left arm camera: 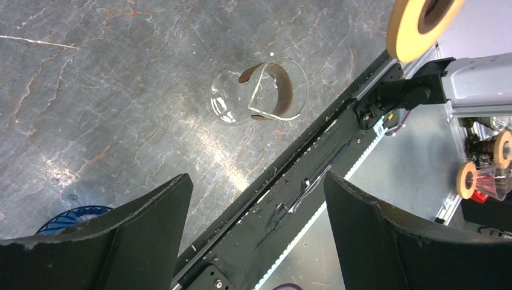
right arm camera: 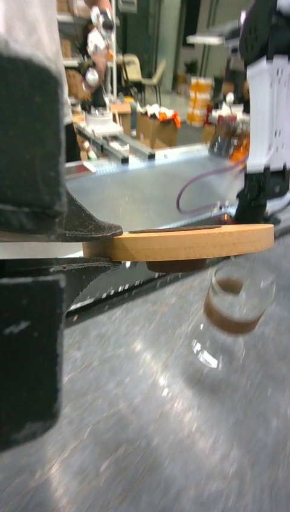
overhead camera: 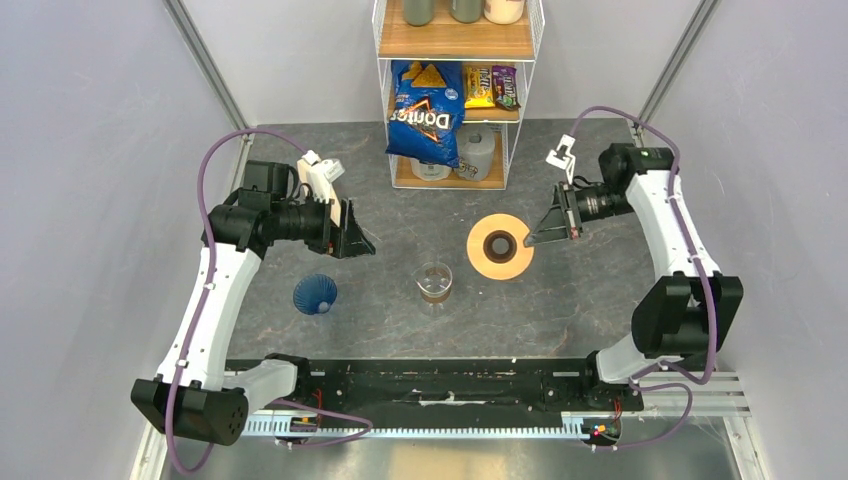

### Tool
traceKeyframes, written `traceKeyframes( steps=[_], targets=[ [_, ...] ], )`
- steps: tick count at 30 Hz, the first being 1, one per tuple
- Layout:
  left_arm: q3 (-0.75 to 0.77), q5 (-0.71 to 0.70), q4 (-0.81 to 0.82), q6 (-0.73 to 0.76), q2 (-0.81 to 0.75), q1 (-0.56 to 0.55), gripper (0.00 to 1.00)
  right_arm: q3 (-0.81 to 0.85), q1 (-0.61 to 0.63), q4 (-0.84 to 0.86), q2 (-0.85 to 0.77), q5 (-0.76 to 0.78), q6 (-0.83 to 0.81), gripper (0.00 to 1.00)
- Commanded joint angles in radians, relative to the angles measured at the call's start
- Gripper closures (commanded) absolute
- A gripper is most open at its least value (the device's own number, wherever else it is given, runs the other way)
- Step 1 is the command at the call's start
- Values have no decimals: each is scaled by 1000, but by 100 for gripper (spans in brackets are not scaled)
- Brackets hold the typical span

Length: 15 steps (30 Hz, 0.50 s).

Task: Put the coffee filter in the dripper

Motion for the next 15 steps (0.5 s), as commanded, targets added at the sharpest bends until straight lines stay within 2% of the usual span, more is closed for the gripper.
traceKeyframes(
  steps=[1, 5, 8, 10, 15],
  targets=[
    [-1, 55, 28, -47, -26, 7, 13, 44, 105, -86, 15, -207, 187, 100],
    [2, 64, 1, -29, -33, 7, 13, -39, 200, 232, -14, -191, 495, 100],
    [1, 61, -16, -21, -37, 7, 13, -176, 248, 649, -89, -125, 894, 100],
    [-1, 57, -22, -12, -39, 7, 13, -247, 281, 860, -121, -103, 1070, 100],
    [-13, 55, -27, -8, -37, 7, 14, -323, 363, 1054, -106, -69, 1181, 100]
  ],
)
